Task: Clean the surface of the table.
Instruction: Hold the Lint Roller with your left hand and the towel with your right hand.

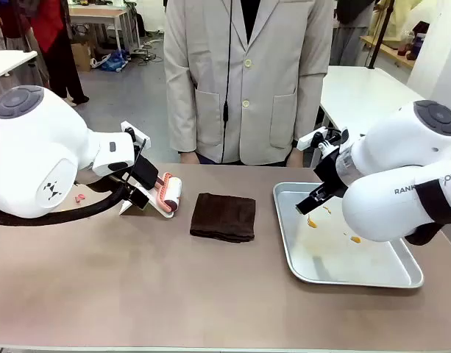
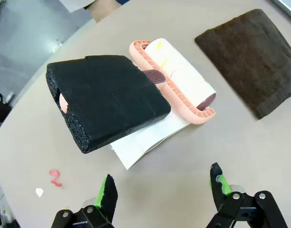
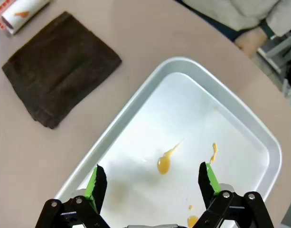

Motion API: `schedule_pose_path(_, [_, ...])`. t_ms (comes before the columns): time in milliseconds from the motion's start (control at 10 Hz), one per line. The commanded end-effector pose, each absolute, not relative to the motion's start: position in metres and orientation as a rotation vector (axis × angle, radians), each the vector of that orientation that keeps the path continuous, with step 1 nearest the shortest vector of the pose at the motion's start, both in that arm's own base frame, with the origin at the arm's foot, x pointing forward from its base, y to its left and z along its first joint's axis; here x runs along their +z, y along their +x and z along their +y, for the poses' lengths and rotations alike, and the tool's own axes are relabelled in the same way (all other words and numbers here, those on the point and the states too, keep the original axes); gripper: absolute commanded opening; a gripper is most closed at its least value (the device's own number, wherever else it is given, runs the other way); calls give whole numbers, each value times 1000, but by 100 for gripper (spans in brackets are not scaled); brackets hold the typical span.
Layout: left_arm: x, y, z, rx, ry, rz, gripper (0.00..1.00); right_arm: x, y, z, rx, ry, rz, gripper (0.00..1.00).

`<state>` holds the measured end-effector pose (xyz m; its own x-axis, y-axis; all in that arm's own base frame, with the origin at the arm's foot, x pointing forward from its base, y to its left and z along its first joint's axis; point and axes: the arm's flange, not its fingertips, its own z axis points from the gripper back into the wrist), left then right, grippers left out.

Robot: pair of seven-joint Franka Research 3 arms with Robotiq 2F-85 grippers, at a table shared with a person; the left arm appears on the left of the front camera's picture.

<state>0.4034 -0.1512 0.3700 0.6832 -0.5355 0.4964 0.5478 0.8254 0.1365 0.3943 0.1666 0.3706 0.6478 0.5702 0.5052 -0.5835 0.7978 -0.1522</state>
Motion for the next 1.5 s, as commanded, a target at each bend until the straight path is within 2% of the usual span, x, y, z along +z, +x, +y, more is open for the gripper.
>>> schedule_pose_path(0, [370, 403, -151, -607, -24, -549, 100, 371, 394, 167, 656, 25, -566, 100])
schedule_pose_path(1200, [370, 403, -151, -607, -24, -549, 100, 371, 394, 167, 656, 25, -566, 100])
schedule_pose_path(1300, [380, 397, -150, -589, -37, -544, 100, 376, 390, 164, 662, 77, -545, 100])
schedule_pose_path(1400, [395, 389, -146, -579, -77, -478, 100, 385, 389, 159, 585, 118, -479, 100])
